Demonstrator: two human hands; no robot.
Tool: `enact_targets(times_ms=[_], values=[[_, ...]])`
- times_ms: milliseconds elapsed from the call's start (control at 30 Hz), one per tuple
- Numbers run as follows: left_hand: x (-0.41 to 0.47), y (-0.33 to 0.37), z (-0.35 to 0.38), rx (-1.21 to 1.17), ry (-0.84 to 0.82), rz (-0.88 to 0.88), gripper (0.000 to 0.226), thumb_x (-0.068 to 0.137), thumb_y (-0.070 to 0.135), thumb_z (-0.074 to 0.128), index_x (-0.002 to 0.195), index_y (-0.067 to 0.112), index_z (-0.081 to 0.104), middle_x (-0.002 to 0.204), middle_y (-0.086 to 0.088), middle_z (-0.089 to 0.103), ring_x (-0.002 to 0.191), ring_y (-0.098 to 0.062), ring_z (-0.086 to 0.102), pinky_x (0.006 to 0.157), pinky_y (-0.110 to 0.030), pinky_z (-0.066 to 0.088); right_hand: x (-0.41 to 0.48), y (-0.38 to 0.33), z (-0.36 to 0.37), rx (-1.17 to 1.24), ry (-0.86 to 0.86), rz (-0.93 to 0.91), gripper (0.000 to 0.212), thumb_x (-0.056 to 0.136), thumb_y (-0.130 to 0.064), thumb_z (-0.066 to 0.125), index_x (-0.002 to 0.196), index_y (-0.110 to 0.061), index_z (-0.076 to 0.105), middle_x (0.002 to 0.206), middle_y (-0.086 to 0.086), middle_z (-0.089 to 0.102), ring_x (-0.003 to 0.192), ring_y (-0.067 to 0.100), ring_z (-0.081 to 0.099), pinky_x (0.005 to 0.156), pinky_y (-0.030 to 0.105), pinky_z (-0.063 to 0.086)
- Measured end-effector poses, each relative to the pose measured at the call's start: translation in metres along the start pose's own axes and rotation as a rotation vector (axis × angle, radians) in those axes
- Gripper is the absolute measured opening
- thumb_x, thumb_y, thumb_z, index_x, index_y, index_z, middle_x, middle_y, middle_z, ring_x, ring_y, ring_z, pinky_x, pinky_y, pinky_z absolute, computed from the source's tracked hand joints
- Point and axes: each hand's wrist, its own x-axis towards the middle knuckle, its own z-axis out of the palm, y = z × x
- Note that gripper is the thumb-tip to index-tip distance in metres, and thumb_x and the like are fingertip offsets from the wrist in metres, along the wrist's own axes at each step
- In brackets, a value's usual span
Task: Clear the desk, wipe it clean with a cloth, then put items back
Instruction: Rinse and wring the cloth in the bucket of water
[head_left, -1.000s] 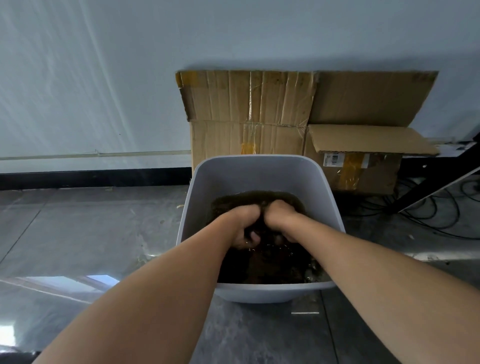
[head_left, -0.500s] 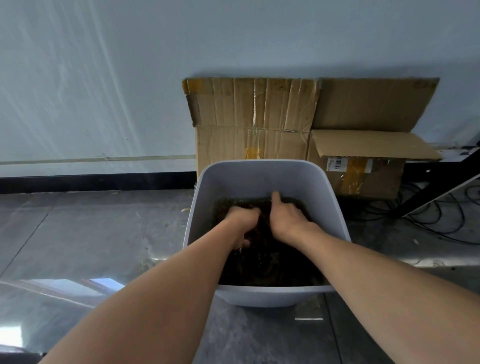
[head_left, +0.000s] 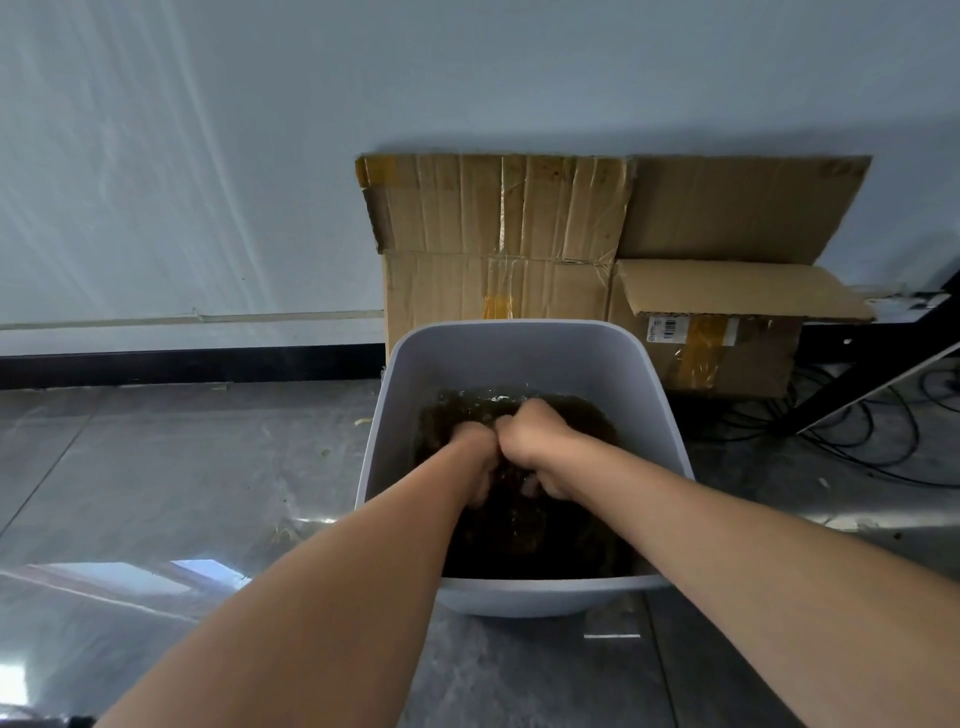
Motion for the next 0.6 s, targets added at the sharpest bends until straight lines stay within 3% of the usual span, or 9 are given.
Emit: enact_targets(times_ms=[100, 200, 267, 300, 367, 433, 500, 600], values=[[-0.003, 0.003, 0.001, -0.116, -0.069, 0.021, 0.038, 0.104, 0.022, 0.033, 0.074, 0.007, 0.05, 0.062, -0.013, 0.048, 0.052, -0.023, 0.044, 0.045, -0.023, 0.031, -0.001, -0.003, -0.004, -0.01, 0.111, -0.032, 0.018, 0.105, -0.02, 0.038, 0.108, -0.007, 0.05, 0.101, 0.016, 0.059, 0.067, 0.027, 0.055, 0.052, 0.033, 0.049], [-0.012, 0.006, 0.001, -0.119, -0.108, 0.107, 0.034, 0.102, 0.037, 0.051, 0.093, 0.007, 0.067, 0.071, -0.008, 0.064, 0.053, -0.019, 0.058, 0.044, -0.02, 0.044, 0.011, 0.004, -0.019, -0.015, 0.243, -0.033, 0.03, 0.106, -0.019, 0.03, 0.131, -0.009, 0.043, 0.117, 0.016, 0.06, 0.09, 0.029, 0.061, 0.079, 0.044, 0.055], [-0.014, 0.011, 0.001, -0.173, -0.095, 0.174, 0.045, 0.102, 0.046, 0.047, 0.12, 0.009, 0.066, 0.098, -0.012, 0.073, 0.083, -0.025, 0.07, 0.076, -0.033, 0.059, 0.011, 0.005, -0.032, -0.098, 0.23, -0.049, 0.041, 0.104, -0.017, 0.038, 0.143, -0.008, 0.035, 0.131, 0.018, 0.056, 0.114, 0.034, 0.058, 0.096, 0.046, 0.048], [-0.013, 0.012, 0.0, -0.171, -0.037, 0.215, 0.053, 0.103, 0.05, 0.038, 0.128, 0.01, 0.062, 0.113, -0.013, 0.07, 0.101, -0.027, 0.067, 0.094, -0.036, 0.052, 0.009, 0.004, -0.038, -0.123, 0.166, -0.072, 0.046, 0.1, -0.014, 0.047, 0.144, -0.007, 0.038, 0.13, 0.018, 0.057, 0.116, 0.033, 0.057, 0.097, 0.042, 0.048], [-0.01, 0.013, -0.003, -0.088, 0.11, 0.299, 0.063, 0.105, 0.051, 0.023, 0.135, 0.008, 0.057, 0.129, -0.013, 0.063, 0.12, -0.029, 0.056, 0.102, -0.031, 0.037, 0.001, 0.0, -0.05, -0.051, -0.025, -0.107, 0.039, 0.088, -0.009, 0.057, 0.127, -0.007, 0.06, 0.111, 0.015, 0.066, 0.101, 0.03, 0.063, 0.081, 0.034, 0.054], [-0.008, 0.01, -0.004, -0.044, 0.169, 0.366, 0.065, 0.106, 0.05, 0.017, 0.135, 0.009, 0.058, 0.131, -0.011, 0.061, 0.123, -0.028, 0.054, 0.104, -0.033, 0.035, -0.009, -0.004, -0.058, -0.034, -0.176, -0.091, 0.024, 0.081, -0.011, 0.06, 0.104, -0.009, 0.068, 0.089, 0.011, 0.066, 0.083, 0.026, 0.063, 0.062, 0.029, 0.049], [-0.008, 0.008, -0.002, -0.073, 0.181, 0.389, 0.061, 0.106, 0.048, 0.016, 0.137, 0.011, 0.053, 0.134, -0.01, 0.059, 0.125, -0.028, 0.052, 0.109, -0.038, 0.034, -0.014, -0.007, -0.06, -0.015, -0.192, -0.092, 0.014, 0.086, -0.014, 0.062, 0.097, -0.01, 0.068, 0.079, 0.009, 0.064, 0.075, 0.024, 0.061, 0.058, 0.028, 0.045], [0.001, 0.007, -0.002, -0.117, 0.201, 0.27, 0.062, 0.104, 0.046, 0.02, 0.14, 0.006, 0.049, 0.133, -0.017, 0.058, 0.123, -0.033, 0.053, 0.108, -0.037, 0.037, -0.014, -0.012, -0.054, 0.18, -0.107, -0.097, 0.017, 0.096, -0.019, 0.056, 0.099, -0.006, 0.066, 0.074, 0.011, 0.061, 0.07, 0.026, 0.06, 0.057, 0.03, 0.045]])
